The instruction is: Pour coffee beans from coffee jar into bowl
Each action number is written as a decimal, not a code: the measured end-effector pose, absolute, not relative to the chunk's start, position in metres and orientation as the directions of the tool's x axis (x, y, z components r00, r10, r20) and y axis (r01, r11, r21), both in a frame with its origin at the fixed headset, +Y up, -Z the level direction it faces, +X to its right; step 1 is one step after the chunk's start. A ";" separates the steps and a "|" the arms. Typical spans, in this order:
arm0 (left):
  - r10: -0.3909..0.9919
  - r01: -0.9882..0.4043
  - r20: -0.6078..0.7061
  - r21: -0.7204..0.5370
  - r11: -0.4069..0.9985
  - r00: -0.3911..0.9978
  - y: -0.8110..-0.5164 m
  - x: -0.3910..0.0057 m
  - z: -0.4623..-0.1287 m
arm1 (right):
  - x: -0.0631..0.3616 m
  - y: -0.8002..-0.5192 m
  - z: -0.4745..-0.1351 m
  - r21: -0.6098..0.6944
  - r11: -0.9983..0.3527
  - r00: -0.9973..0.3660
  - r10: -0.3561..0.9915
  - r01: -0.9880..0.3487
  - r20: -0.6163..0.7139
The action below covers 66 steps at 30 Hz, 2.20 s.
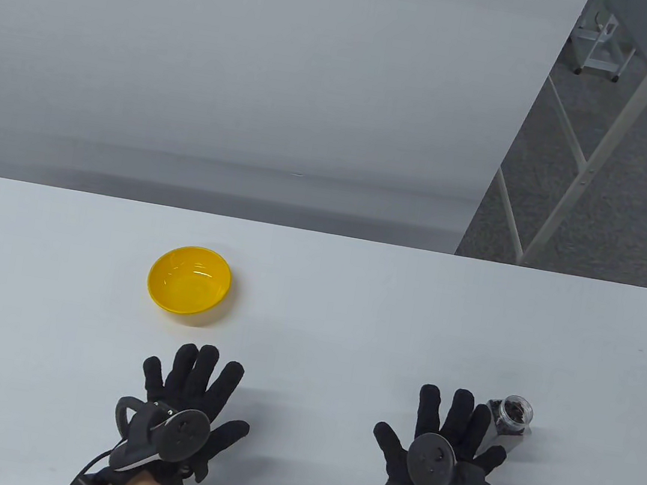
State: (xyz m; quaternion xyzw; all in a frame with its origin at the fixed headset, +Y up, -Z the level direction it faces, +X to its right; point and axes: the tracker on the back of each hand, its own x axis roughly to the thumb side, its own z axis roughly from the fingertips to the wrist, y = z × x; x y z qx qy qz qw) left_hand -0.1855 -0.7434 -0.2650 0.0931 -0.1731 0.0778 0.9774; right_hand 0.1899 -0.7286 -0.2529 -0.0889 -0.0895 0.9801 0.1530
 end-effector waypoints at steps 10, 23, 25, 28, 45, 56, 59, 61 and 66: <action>0.115 -0.180 0.355 0.154 0.972 0.928 -0.744 -0.184 -0.264 | 0.206 -0.726 -0.252 -0.227 -0.913 -0.906 0.382 -0.339 -0.182; 0.113 -0.175 0.352 0.149 0.973 0.929 -0.744 -0.184 -0.263 | 0.232 -0.721 -0.248 -0.266 -0.867 -0.843 0.482 -0.421 -0.239; 0.112 -0.175 0.354 0.153 0.973 0.929 -0.744 -0.184 -0.263 | 0.238 -0.721 -0.247 -0.271 -0.858 -0.827 0.501 -0.436 -0.255; 0.110 -0.176 0.355 0.158 0.972 0.928 -0.744 -0.184 -0.263 | 0.246 -0.722 -0.246 -0.284 -0.850 -0.811 0.516 -0.445 -0.275; 0.102 -0.165 0.353 0.153 0.974 0.930 -0.746 -0.183 -0.263 | 0.289 -0.744 -0.248 -0.295 -0.822 -0.695 0.569 -0.487 -0.439; 0.092 -0.154 0.356 0.151 0.976 0.930 -0.746 -0.182 -0.262 | 0.313 -0.760 -0.252 -0.300 -0.778 -0.600 0.620 -0.552 -0.505; 0.091 -0.151 0.357 0.146 0.978 0.930 -0.747 -0.181 -0.262 | 0.320 -0.766 -0.256 -0.288 -0.763 -0.570 0.631 -0.578 -0.527; 0.089 -0.149 0.357 0.144 0.978 0.930 -0.747 -0.180 -0.262 | 0.324 -0.770 -0.258 -0.289 -0.756 -0.551 0.636 -0.588 -0.541; 0.083 -0.142 0.358 0.142 0.980 0.930 -0.748 -0.179 -0.262 | 0.333 -0.778 -0.264 -0.276 -0.744 -0.526 0.638 -0.608 -0.563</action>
